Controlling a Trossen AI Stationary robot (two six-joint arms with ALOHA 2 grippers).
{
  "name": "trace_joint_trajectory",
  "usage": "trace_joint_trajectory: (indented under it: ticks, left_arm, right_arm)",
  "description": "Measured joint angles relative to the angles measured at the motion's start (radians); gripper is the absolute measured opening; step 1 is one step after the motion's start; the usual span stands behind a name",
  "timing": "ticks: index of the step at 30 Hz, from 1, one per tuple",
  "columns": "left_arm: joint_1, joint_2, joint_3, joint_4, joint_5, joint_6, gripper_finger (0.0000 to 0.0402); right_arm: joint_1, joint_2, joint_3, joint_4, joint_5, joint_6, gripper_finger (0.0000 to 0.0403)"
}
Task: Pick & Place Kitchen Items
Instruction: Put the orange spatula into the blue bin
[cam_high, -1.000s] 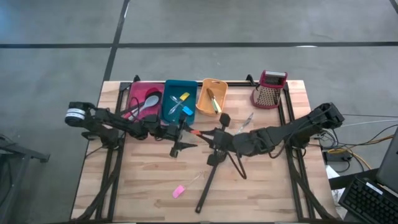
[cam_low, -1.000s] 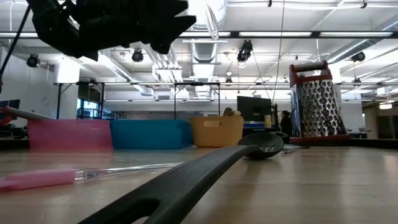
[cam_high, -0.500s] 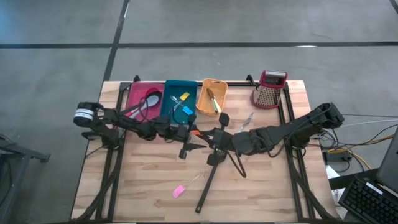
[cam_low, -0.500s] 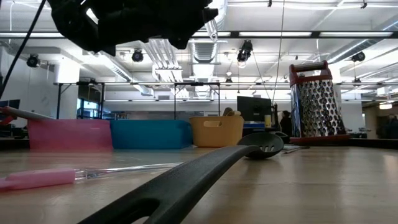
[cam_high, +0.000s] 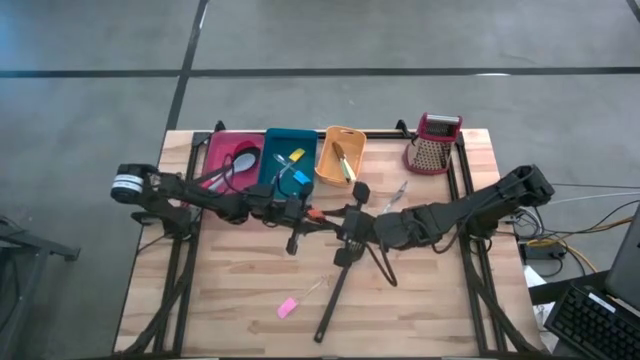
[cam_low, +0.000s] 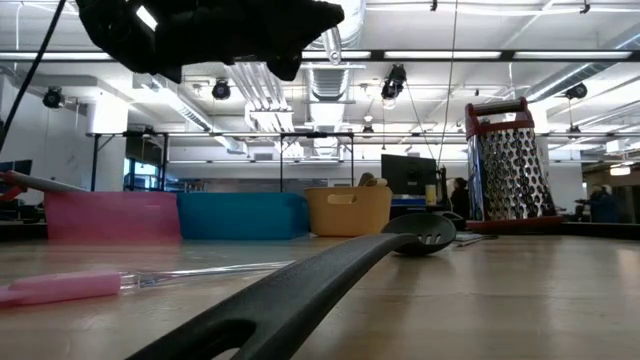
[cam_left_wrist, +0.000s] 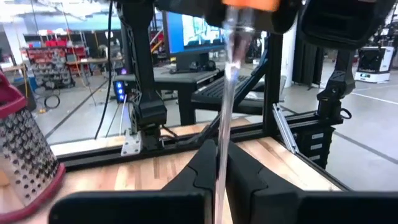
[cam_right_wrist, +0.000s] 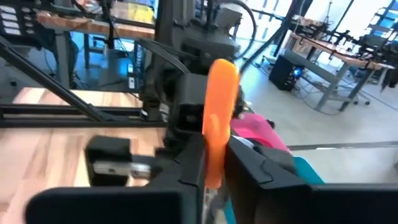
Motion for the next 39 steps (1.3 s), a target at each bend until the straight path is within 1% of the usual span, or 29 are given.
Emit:
trace_joint_trajectory:
  ticks: [2,5,7,11,15,18,20,24,26,29,31,34,37,39]
  left_arm:
    - [-0.001,-0.034,-0.001,-0.062,-0.017,-0.005,0.0016]
    - [-0.001,-0.103,-0.002,-0.175,-0.078,-0.001,0.0016]
    - [-0.001,-0.15,-0.002,-0.246,-0.137,0.015,0.0016]
    - [0.01,-0.245,0.001,-0.366,-0.295,0.055,0.0016]
    - [0.068,-0.347,0.045,-0.601,-0.445,0.05,0.0016]
    - [0.142,-0.395,0.11,-0.816,-0.485,-0.018,0.0016]
    - [0.203,-0.408,0.156,-0.94,-0.485,-0.081,0.0016]
    - [0.323,-0.405,0.244,-1.125,-0.478,-0.167,0.0016]
    - [0.379,-0.39,0.287,-1.207,-0.441,-0.209,0.0016]
    - [0.463,-0.354,0.333,-1.313,-0.355,-0.252,0.0016]
    - [0.514,-0.317,0.353,-1.346,-0.304,-0.28,0.0016]
    - [0.578,-0.248,0.366,-1.364,-0.227,-0.336,0.0016]
    - [0.619,-0.169,0.367,-1.364,-0.121,-0.348,0.0016]
    - [0.632,-0.117,0.367,-1.364,-0.083,-0.347,0.0016]
  right_arm:
    - [0.0,-0.016,0.0,-0.028,0.006,-0.004,0.0063]
    - [0.001,-0.048,0.0,-0.1,0.011,0.034,0.0099]
    - [0.002,-0.073,-0.001,-0.177,0.027,0.083,0.012]
    - [0.002,-0.117,-0.008,-0.362,0.071,0.225,0.0153]
    - [0.002,-0.148,-0.04,-0.535,0.126,0.393,0.0175]
    - [0.004,-0.161,-0.086,-0.622,0.168,0.501,0.0186]
    - [0.004,-0.169,-0.126,-0.639,0.188,0.558,0.0191]
    - [0.004,-0.186,-0.219,-0.637,0.197,0.658,0.0198]
    - [0.004,-0.189,-0.265,-0.642,0.222,0.701,0.0198]
    - [0.003,-0.189,-0.323,-0.639,0.254,0.765,0.0193]
    - [0.003,-0.187,-0.351,-0.635,0.268,0.799,0.0187]
    - [-0.001,-0.186,-0.364,-0.634,0.267,0.799,0.0178]
    - [-0.001,-0.187,-0.359,-0.631,0.266,0.798,0.0169]
    - [-0.001,-0.187,-0.348,-0.63,0.266,0.796,0.0163]
